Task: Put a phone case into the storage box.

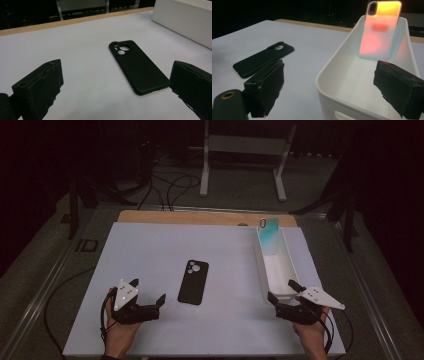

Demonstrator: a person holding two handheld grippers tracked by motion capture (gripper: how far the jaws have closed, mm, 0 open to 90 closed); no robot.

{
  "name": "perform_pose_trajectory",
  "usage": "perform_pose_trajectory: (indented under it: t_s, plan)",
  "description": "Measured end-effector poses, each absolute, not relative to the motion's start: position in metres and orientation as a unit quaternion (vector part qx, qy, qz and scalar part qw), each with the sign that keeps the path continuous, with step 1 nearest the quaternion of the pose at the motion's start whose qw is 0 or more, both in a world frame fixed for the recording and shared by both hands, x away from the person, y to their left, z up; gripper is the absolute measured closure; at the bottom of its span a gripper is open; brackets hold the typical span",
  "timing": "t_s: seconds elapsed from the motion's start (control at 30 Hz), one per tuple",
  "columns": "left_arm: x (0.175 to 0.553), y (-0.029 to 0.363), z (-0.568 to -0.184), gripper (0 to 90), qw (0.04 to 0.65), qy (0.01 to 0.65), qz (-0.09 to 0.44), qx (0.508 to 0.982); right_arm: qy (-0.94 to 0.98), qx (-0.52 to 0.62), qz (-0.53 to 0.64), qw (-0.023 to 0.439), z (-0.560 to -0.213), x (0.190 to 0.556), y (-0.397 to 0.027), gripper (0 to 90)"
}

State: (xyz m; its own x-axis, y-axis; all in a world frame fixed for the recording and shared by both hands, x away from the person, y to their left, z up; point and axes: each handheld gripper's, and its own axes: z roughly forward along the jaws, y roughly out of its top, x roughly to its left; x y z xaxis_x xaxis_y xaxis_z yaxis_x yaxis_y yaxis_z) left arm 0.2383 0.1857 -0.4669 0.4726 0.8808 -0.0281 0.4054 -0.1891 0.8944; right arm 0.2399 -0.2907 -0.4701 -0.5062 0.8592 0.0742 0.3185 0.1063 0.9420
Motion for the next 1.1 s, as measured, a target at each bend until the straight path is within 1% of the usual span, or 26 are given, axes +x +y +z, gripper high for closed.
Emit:
perform_pose_trajectory:
  t_s: [0.2,0.47,0.73,1.1]
  plan:
    - [0.256,0.166,-0.466,0.0,0.43,0.449,0.244,0.744,0.696,0.422,0.52,0.261,-0.469,0.24,-0.291,9.6]
    - [0.274,0.144,-0.468,0.0,0.416,0.459,0.221,0.753,0.691,0.427,0.522,0.26,-0.468,0.24,-0.294,9.6]
    - [0.287,0.128,-0.47,0.0,0.4,0.467,0.204,0.762,0.692,0.428,0.52,0.259,-0.468,0.24,-0.293,9.6]
    - [0.301,0.107,-0.481,0.0,0.371,0.479,0.19,0.773,0.69,0.43,0.52,0.26,-0.467,0.24,-0.294,9.6]
